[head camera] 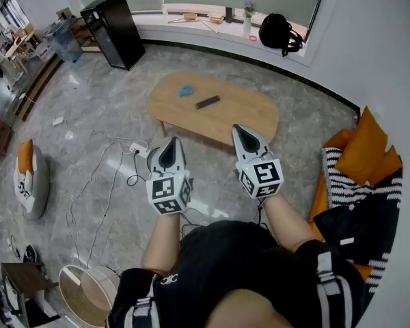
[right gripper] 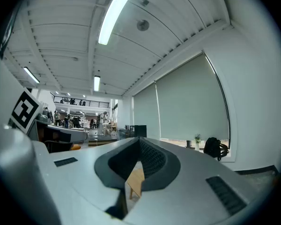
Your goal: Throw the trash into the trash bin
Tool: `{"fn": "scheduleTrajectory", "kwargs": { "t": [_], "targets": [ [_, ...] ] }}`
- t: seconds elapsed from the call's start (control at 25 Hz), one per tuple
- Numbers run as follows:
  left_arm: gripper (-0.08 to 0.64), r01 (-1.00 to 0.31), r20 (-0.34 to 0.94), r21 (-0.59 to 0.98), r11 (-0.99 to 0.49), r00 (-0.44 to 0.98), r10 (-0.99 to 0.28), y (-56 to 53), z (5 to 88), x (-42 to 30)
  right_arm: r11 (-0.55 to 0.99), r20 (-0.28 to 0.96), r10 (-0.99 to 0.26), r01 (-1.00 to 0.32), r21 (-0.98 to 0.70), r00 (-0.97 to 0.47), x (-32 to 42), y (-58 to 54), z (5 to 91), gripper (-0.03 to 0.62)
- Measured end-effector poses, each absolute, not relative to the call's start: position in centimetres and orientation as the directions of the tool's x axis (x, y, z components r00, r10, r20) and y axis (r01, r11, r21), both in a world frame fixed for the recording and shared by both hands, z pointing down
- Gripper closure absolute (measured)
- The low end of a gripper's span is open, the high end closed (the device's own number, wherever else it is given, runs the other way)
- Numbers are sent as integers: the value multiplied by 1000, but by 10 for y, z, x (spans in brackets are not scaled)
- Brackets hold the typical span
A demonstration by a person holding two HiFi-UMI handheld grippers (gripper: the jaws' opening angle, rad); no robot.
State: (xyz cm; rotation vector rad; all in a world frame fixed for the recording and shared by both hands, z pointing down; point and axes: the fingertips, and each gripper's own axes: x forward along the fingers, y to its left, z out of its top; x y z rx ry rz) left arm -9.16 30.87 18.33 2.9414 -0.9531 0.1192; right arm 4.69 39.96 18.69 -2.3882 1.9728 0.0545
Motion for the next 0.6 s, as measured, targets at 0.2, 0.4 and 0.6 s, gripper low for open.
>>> {"fn": "scheduleTrajectory", "kwargs": {
  "t": [0.2,0.4,0.6],
  "targets": [
    [549,-578,100,19,-816,813,-573,299,194,-105,-208,-53,-976,-977,-39,210,36,390,188,581],
    [549,-573,99,22,-819,817,-568,283,190,-118,-205,-63,-976,-978,-41,207,19,372,183,581],
    [549,-550,101,19,-835,832,-546,267,201,-131,-223,-59,-973,-974,-39,225,3,356,188,581]
  ]
}}
